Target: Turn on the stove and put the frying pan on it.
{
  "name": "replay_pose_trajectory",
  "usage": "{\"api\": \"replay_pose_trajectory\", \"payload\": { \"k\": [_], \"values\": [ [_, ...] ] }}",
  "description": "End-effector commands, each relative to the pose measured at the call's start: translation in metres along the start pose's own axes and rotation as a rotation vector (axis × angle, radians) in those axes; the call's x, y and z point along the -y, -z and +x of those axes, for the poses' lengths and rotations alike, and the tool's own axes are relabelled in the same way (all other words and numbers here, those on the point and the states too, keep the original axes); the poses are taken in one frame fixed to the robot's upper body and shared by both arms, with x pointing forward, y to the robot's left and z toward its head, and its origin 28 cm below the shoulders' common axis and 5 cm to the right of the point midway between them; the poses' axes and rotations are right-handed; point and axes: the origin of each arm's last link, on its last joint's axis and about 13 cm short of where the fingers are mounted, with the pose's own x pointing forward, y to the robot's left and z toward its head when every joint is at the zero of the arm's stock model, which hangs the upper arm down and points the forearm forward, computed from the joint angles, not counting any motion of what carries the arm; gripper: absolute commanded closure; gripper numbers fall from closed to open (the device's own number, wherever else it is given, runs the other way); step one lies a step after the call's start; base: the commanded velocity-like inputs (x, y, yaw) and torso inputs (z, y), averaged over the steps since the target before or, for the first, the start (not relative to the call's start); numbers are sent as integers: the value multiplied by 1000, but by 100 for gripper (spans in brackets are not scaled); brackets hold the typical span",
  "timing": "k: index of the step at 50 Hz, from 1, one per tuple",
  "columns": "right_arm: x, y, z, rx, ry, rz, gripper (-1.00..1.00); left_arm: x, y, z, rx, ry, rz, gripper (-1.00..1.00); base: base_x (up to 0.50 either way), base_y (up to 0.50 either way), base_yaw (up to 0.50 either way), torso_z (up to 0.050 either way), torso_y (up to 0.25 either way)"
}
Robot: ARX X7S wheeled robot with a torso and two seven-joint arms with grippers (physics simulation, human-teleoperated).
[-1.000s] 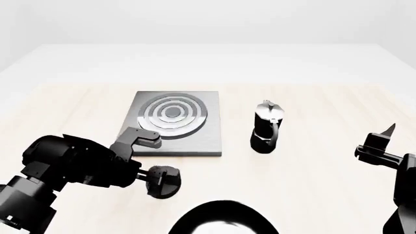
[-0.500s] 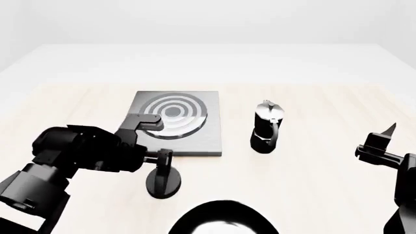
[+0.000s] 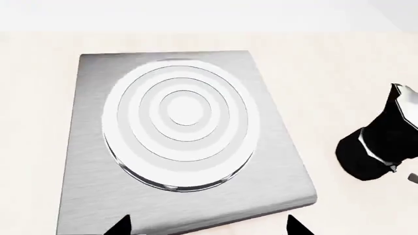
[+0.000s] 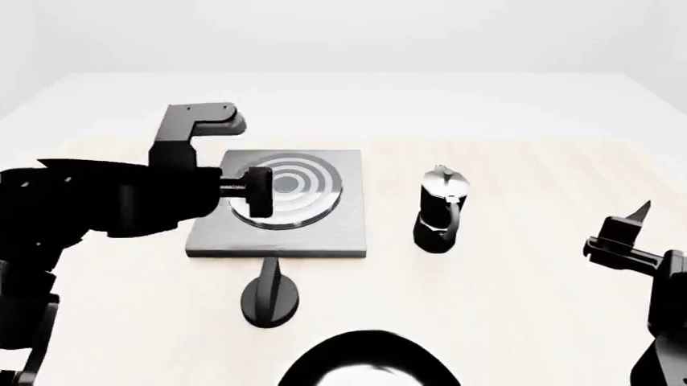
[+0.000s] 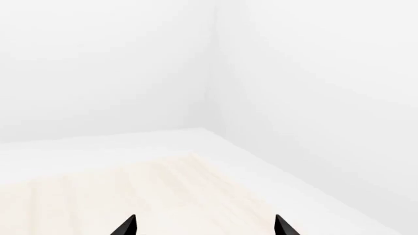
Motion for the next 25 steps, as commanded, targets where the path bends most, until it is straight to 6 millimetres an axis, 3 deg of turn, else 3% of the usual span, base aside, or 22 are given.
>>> {"api": "replay_pose_trajectory", "payload": {
  "k": [1, 2, 4, 5, 7, 12, 18, 25],
  "values": [
    [-4, -4, 1, -2, -9, -11, -100, 20, -49, -90, 327, 39, 108, -100, 0, 0, 0, 0, 0],
    [-4, -6, 2, -3, -15, -9, -100, 20, -53, -106, 220, 30, 152, -100, 0, 0, 0, 0, 0],
    [-5, -7, 2, -10, -25, -5, -100, 22, -54, -124, 297, 60, 284, -100, 0, 0, 0, 0, 0],
    [-5, -7, 2, -17, -38, 6, -100, 22, -53, -128, 288, 137, 275, -100, 0, 0, 0, 0, 0],
    [-5, -8, 2, -18, -38, 5, -100, 20, -48, -129, 243, 58, 450, -100, 0, 0, 0, 0, 0],
    [-6, -8, 3, -31, -66, 23, -100, 14, -26, -137, 131, 232, 698, -100, 0, 0, 0, 0, 0],
    [-6, -9, 3, -37, -91, 24, -100, 18, -8, -149, 73, 367, 782, -100, 0, 0, 0, 0, 0],
    [-6, -7, 2, -49, -111, 22, -100, 40, 29, -169, -23, 519, 892, -100, 0, 0, 0, 0, 0]
  ]
}}
